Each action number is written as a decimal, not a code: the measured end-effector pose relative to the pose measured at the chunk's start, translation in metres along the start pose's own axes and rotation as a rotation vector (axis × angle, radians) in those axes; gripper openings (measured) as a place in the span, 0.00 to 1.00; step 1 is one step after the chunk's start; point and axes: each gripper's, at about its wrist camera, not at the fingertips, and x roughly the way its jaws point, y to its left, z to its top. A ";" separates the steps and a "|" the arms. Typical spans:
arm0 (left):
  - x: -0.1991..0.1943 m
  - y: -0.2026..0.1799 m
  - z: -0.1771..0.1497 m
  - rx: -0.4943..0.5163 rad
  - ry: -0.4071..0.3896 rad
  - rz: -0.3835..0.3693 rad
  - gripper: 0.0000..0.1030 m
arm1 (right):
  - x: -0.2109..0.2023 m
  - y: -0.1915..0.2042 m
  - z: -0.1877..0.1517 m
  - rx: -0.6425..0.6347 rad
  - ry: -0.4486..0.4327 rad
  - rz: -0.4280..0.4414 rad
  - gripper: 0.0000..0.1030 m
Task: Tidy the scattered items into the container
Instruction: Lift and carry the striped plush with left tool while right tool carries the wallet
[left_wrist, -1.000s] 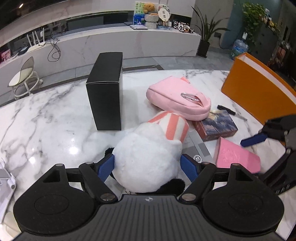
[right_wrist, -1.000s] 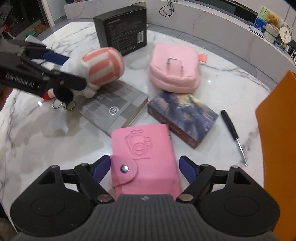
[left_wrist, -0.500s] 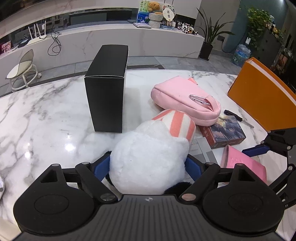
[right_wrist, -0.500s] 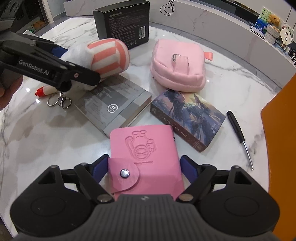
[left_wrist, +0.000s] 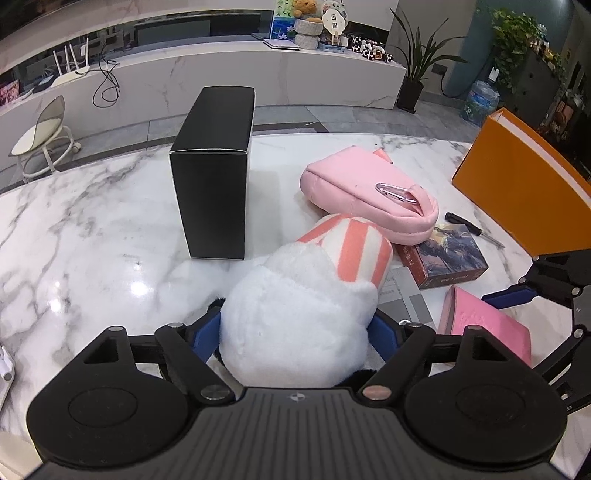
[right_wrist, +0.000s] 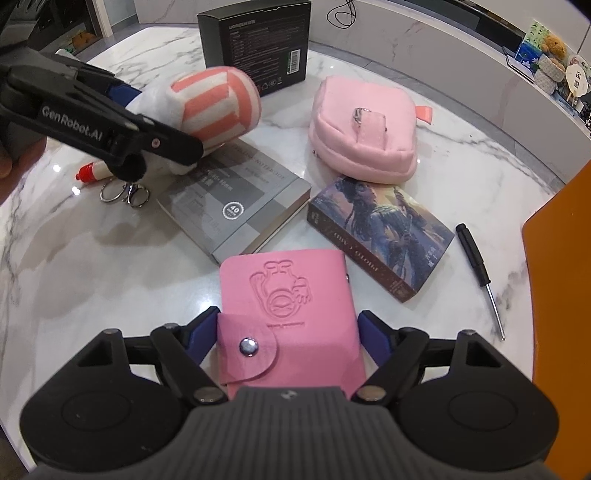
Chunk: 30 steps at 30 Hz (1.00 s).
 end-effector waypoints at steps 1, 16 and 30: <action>-0.001 0.001 0.000 -0.004 0.000 -0.002 0.91 | 0.000 0.000 0.000 -0.001 0.001 -0.001 0.79; -0.015 0.004 -0.002 -0.022 -0.010 -0.005 0.90 | -0.015 -0.006 0.001 0.003 -0.010 -0.020 0.79; -0.071 -0.019 0.007 0.020 -0.085 0.018 0.90 | -0.082 -0.019 0.008 -0.016 -0.111 -0.052 0.79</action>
